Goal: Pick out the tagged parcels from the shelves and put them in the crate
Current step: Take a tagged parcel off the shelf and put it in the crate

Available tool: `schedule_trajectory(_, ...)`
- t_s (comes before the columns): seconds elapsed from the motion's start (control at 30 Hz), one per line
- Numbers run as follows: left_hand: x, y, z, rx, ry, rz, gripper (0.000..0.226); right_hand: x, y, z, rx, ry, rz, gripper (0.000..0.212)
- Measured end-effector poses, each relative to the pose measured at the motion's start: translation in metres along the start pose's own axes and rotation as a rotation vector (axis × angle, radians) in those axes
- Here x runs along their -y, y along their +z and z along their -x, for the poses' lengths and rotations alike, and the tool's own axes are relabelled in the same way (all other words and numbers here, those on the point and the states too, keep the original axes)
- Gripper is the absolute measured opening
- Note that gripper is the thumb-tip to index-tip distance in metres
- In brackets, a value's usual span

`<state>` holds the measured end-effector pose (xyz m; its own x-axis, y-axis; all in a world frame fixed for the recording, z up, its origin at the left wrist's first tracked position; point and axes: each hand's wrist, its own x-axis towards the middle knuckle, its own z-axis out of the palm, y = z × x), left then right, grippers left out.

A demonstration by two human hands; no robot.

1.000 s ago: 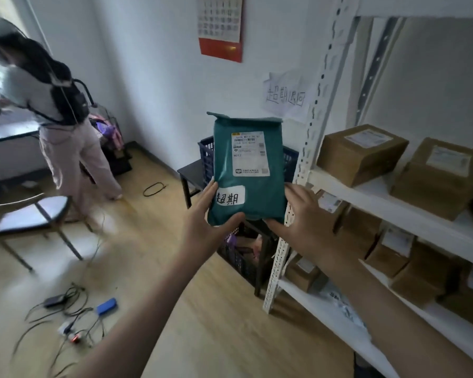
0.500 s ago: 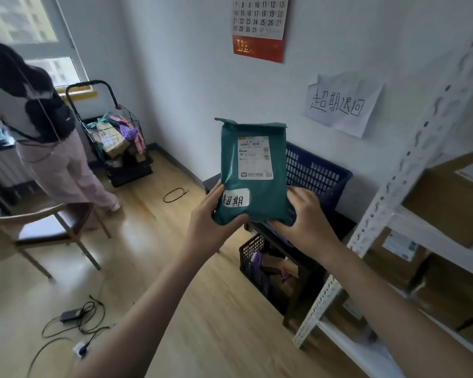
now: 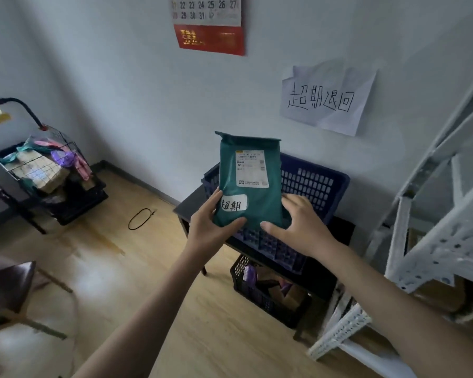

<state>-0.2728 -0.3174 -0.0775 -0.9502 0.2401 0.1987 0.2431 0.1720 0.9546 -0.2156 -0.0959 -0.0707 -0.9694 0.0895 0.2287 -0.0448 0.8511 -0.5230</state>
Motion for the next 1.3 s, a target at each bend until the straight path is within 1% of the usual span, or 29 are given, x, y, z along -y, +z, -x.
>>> schedule_trajectory(0.17, 0.051, -0.008, -0.077, 0.173, 0.005, -0.022, 0.082, -0.01, 0.036, -0.051, -0.036, 0.163, -0.033, 0.073)
schedule_trajectory(0.3, 0.086, -0.01, -0.136, 0.32, -0.051, -0.073, 0.093, -0.017, 0.065, -0.076, -0.06, 0.333, -0.067, 0.076)
schedule_trajectory(0.4, 0.103, -0.001, -0.17, 0.428, -0.052, -0.118, 0.094, -0.025, 0.081, -0.088, -0.076, 0.457, -0.087, 0.074)
schedule_trajectory(0.5, 0.113, 0.013, -0.195, 0.515, -0.045, -0.135, 0.085, -0.037, 0.089, -0.099, -0.081, 0.54, -0.111, 0.07)
schedule_trajectory(0.63, 0.129, 0.04, -0.222, 0.601, -0.034, -0.179, 0.083, -0.061, 0.091, -0.114, -0.083, 0.618, -0.108, 0.068)
schedule_trajectory(0.73, 0.144, 0.062, -0.245, 0.661, -0.067, -0.246, 0.079, -0.084, 0.096, -0.124, -0.062, 0.669, -0.131, 0.067)
schedule_trajectory(0.83, 0.159, 0.084, -0.263, 0.72, -0.104, -0.307, 0.058, -0.106, 0.104, -0.133, -0.021, 0.724, -0.171, 0.064)
schedule_trajectory(0.93, 0.172, 0.103, -0.274, 0.779, -0.125, -0.364, 0.058, -0.127, 0.112, -0.139, 0.008, 0.78, -0.222, 0.062)
schedule_trajectory(1.0, 0.181, 0.113, -0.284, 0.811, -0.132, -0.421, 0.068, -0.141, 0.117, -0.142, 0.037, 0.805, -0.239, 0.063)
schedule_trajectory(1.07, 0.194, 0.124, -0.295, 0.824, -0.125, -0.469, 0.094, -0.155, 0.121, -0.147, 0.081, 0.831, -0.264, 0.06)
schedule_trajectory(1.1, 0.202, 0.13, -0.302, 0.845, -0.135, -0.493, 0.103, -0.161, 0.122, -0.151, 0.103, 0.845, -0.281, 0.056)
schedule_trajectory(1.13, 0.208, 0.135, -0.307, 0.868, -0.138, -0.517, 0.105, -0.166, 0.125, -0.155, 0.121, 0.859, -0.298, 0.055)
schedule_trajectory(1.23, 0.221, 0.147, -0.323, 0.943, -0.192, -0.577, 0.087, -0.184, 0.137, -0.173, 0.199, 0.9, -0.306, 0.053)
schedule_trajectory(1.3, 0.234, 0.154, -0.332, 1.004, -0.237, -0.633, 0.069, -0.195, 0.15, -0.184, 0.268, 0.927, -0.302, 0.048)
